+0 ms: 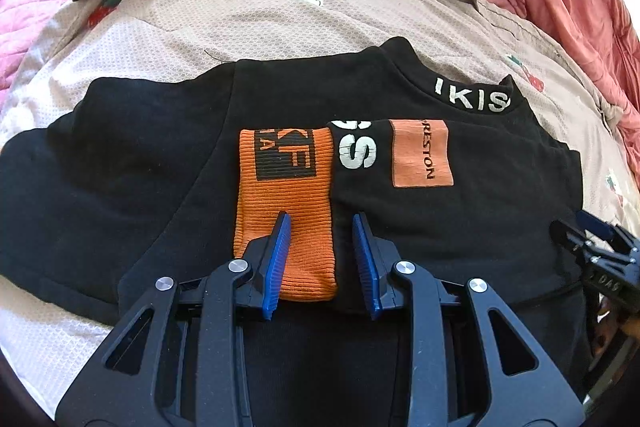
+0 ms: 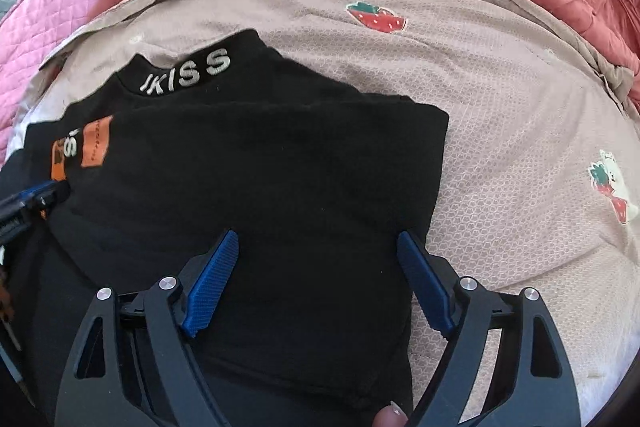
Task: Fold small clothes
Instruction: 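Move the left gripper toward the other sleeve of the shirt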
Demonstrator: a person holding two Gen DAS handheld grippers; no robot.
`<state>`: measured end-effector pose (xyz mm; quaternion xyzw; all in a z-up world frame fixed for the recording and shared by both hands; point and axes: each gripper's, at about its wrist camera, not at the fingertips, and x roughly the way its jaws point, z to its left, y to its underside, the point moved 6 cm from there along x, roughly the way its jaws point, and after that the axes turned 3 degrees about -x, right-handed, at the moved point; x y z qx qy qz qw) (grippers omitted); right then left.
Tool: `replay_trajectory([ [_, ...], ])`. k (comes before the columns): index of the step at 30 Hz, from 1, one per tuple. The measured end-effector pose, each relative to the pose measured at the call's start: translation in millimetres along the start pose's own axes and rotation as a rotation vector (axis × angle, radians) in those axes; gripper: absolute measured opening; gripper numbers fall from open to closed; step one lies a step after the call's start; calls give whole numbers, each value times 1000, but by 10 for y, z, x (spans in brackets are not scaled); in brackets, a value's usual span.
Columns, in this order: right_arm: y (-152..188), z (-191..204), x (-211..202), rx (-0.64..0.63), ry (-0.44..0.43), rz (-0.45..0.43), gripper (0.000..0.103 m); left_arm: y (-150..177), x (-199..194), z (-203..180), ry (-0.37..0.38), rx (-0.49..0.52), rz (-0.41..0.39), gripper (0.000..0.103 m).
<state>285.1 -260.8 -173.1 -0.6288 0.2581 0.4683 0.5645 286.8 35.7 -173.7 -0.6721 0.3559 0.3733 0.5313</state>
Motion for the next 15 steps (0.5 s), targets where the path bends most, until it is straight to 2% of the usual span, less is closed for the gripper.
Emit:
replay_trajectory([
  [8,83,-20,-453,49,-34,-104,92,21,-95,4,17,-5,-6,29],
  [10,123,-37,-545,68,-41,-127,93,35,-138,-5,15,-3,-9,36],
  [13,190,-54,-679,88,-41,-157,96,56,-231,-21,9,5,-14,43],
  [14,211,-39,-736,86,-58,-172,96,54,-249,-27,8,4,-15,43],
  [15,216,-17,-765,80,-72,-181,96,59,-285,-25,10,-1,-15,48],
])
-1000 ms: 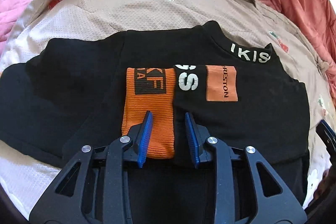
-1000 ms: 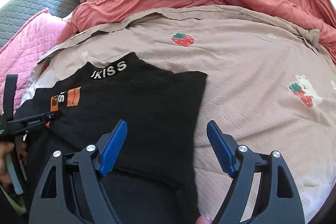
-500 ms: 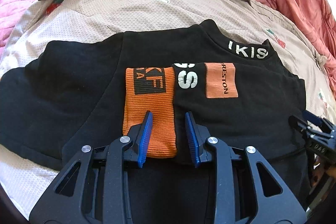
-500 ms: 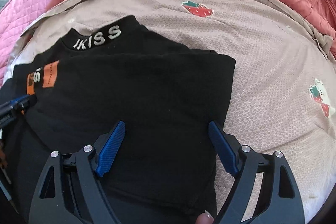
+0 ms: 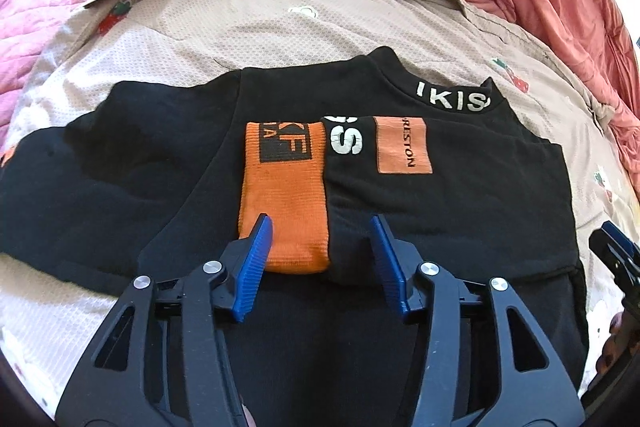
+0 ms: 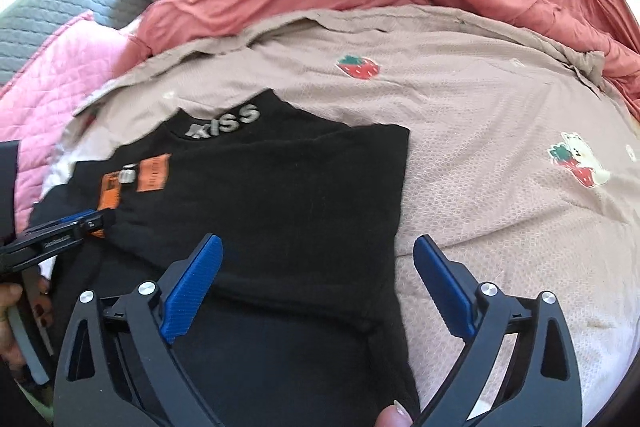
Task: Fold small clothes
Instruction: 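Move the left gripper toward the other sleeve of the shirt, then grasp the other sleeve's orange cuff with the left gripper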
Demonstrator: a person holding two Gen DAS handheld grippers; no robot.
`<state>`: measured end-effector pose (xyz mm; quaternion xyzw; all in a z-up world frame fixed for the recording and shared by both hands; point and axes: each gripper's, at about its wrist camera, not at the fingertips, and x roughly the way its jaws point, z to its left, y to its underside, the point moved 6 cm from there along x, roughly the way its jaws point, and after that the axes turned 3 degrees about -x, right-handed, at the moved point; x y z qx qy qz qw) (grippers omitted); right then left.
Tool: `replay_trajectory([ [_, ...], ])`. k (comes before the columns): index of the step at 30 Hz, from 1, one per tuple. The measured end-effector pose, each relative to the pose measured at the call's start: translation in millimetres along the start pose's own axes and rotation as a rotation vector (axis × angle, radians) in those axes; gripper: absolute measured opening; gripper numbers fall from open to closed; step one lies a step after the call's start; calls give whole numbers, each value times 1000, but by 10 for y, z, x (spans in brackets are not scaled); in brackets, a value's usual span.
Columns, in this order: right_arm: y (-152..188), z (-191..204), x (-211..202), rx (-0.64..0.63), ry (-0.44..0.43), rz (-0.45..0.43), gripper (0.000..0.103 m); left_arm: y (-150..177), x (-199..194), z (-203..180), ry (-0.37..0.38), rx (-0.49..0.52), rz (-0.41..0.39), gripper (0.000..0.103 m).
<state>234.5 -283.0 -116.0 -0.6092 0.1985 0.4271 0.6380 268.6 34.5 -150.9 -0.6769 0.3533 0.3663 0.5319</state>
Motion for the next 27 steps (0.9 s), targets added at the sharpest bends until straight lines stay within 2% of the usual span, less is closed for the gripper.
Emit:
replay_trajectory([
  [1,1,18,-18,-5,-4,-5,96,4,-40,1,5,-6,-2,55],
  [5,-14,104,-173,-49,13,-42,99,24,-175,8,5,-15,-14,63],
  [10,-79,199,-302,-63,10,-71,99,32,-383,31,3,-26,-49,81],
  [15,-108,331,-378,-75,-2,-80,99,29,-612,72,-4,-18,-86,87],
  [19,-117,496,-430,-82,-26,-88,99,67,-770,170,-13,-27,-105,88],
  [27,-114,1076,-520,-171,-80,-96,99,179,-926,574,-59,-78,-111,89],
])
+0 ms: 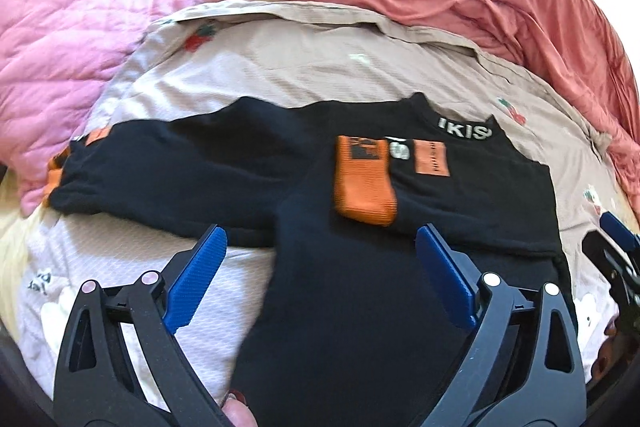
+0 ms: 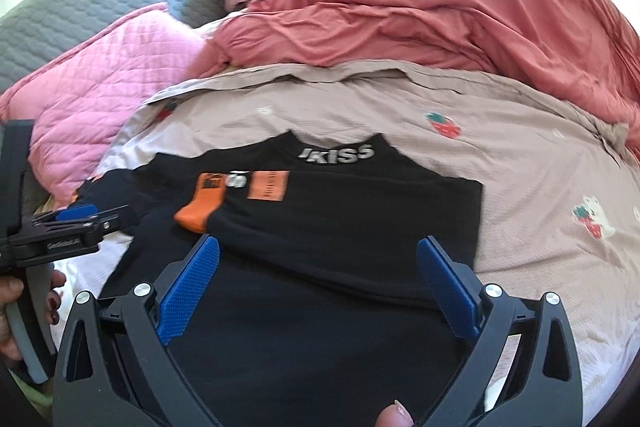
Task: Fold small clothes
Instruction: 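Grasp the other sleeve's orange cuff with the left gripper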
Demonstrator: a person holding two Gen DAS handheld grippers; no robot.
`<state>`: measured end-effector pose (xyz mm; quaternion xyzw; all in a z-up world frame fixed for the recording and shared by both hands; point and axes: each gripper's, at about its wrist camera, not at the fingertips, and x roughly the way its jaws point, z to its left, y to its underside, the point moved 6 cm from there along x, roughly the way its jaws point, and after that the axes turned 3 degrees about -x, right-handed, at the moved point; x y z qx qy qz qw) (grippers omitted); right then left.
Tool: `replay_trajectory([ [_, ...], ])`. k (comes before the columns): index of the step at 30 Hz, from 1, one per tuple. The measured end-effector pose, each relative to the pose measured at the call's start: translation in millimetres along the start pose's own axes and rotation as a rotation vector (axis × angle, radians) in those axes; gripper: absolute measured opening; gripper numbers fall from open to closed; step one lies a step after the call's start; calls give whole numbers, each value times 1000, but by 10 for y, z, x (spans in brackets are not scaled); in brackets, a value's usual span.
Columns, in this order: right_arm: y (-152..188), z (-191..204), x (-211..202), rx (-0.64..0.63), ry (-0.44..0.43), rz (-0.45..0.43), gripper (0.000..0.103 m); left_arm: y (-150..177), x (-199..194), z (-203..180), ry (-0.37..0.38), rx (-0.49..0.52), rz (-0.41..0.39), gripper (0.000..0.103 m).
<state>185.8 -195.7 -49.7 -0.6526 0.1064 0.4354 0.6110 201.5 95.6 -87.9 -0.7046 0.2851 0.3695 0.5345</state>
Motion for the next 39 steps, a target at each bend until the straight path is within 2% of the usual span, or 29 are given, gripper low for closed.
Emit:
replay_trajectory([
  [5,-11,395,9,-67,-37,2,99,-16,-72,341,-8,-73,-7,89],
  [13,75,925,146,-149,-90,55,99,-40,-189,742,-23,-150,-33,89],
  [26,214,1624,221,-250,-191,109,99,0,-103,1541,-63,-336,-24,89],
  [30,260,1727,227,-271,-201,118,99,43,-49,1913,-63,-471,-19,88],
  [39,280,1666,260,-263,-181,128,99,33,129,2844,-63,-841,-103,69],
])
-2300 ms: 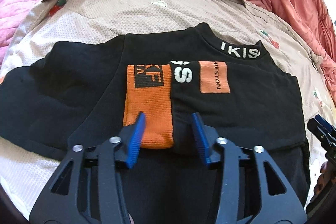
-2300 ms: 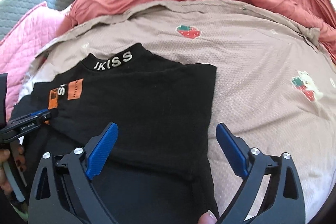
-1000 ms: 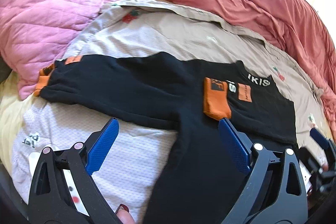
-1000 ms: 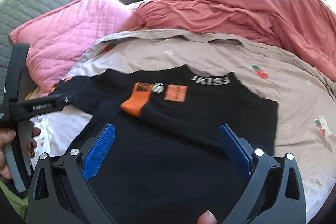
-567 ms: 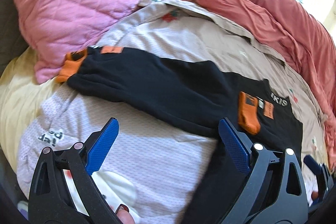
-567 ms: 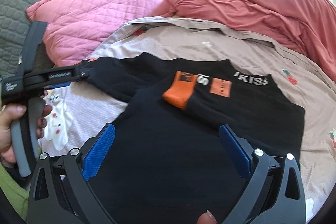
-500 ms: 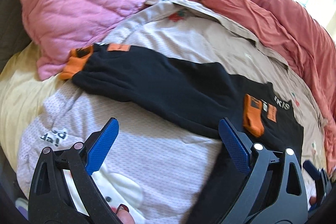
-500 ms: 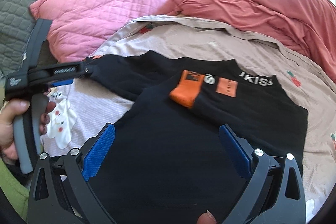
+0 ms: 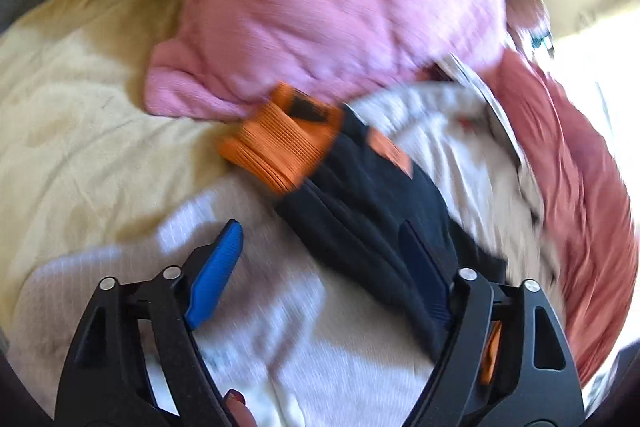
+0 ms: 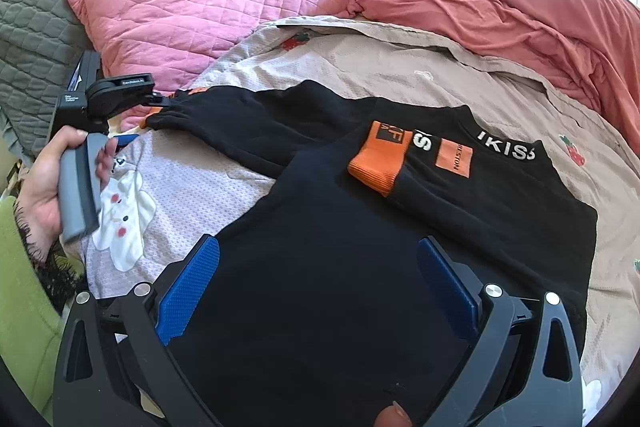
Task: Fold small clothes
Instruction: 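Grasp the other sleeve's orange cuff with the left gripper, then fold the held sleeve across the shirt body and open the left gripper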
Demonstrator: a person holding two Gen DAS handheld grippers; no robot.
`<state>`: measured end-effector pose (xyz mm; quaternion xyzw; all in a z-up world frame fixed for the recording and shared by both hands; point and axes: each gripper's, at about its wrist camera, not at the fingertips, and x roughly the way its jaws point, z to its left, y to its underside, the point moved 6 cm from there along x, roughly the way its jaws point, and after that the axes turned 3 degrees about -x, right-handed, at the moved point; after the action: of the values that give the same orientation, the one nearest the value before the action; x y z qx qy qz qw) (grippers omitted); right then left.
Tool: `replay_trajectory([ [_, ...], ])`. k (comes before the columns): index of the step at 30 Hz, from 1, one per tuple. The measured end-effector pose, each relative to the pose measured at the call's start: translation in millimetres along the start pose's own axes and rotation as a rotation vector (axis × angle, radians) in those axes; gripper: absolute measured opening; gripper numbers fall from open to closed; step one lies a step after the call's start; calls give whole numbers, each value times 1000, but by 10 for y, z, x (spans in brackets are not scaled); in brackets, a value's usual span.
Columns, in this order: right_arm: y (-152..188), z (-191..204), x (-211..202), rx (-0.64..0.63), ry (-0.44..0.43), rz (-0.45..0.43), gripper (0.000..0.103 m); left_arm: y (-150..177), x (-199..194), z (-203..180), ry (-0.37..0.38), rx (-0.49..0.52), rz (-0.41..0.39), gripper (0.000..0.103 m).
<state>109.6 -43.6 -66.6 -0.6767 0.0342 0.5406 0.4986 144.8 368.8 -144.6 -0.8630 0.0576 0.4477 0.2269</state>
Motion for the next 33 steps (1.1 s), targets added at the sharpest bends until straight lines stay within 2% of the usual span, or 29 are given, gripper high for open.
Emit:
replay_trajectory([
  [3,23,-42,4,6,10,5,99,-127,59,62,-9,-26,-34,58],
  [5,48,-74,5,11,14,11,99,-181,109,113,-12,-48,-47,36],
  [6,60,-88,3,13,17,13,99,-196,130,129,-1,-61,-47,21],
  [9,90,-132,-10,22,26,16,99,-235,85,148,23,-61,-90,2],
  [12,123,-203,-12,45,27,19,99,-252,-77,38,63,-20,-145,2],
  [16,146,-313,-20,86,31,18,99,-154,-423,-408,131,141,-228,2],
  [21,200,-576,-78,150,77,11,99,318,-749,-1084,253,351,-204,2],
  [24,251,-863,-149,216,122,5,99,750,-796,-1482,304,486,-152,2],
  [27,315,-1215,-252,303,170,-9,99,1257,-698,-1768,360,578,-49,2],
  [29,368,-1403,-304,348,192,-12,99,1653,-524,-1891,356,651,26,2],
  [33,467,-1647,-387,411,223,-21,99,2218,-139,-1891,317,738,173,2],
])
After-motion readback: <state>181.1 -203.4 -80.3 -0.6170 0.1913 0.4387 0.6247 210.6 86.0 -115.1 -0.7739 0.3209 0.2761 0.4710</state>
